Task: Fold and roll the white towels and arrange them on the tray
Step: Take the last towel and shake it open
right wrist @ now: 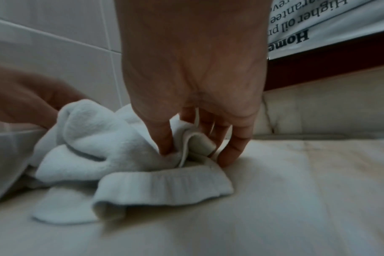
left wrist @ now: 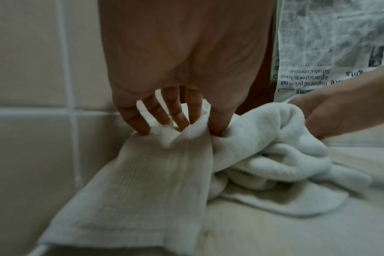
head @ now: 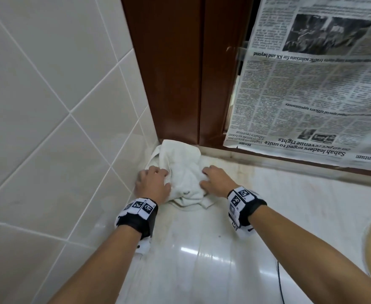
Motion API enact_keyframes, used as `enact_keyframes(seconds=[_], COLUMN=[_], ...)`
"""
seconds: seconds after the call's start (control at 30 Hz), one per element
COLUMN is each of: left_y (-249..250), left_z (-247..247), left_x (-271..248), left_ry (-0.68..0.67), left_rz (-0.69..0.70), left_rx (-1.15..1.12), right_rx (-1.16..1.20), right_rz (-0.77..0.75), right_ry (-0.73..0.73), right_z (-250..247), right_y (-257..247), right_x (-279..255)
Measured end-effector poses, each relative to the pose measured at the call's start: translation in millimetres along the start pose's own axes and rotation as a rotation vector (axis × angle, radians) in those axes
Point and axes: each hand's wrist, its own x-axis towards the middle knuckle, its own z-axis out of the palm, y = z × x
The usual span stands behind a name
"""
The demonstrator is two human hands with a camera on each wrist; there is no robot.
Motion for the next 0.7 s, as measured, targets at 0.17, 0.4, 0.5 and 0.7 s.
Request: enact_keyframes(seconds=[0.17,0.4,0.5,0.7], left_y=[-8,4,8,12], left_z=[4,0,0,-14], left_x=[-44,-162,-218,-312], left_ry=[-0.084,-0.235,-0.297,-0.41], left_rz=[0.047,0.191,0.266,0.417], left_rx=[-0.289,-0.475,-0.554,-0.557], right_rx=[0.034,0.252,0.289,0.32], right_rz=[-0.086,-0.045,-0.04,0.039], right_ry=[-0.066,-0.018,0.04,0.096], right_z=[11,29,40,60], right_y=[7,28,26,7], right_x=[-61,-209,-283,-418])
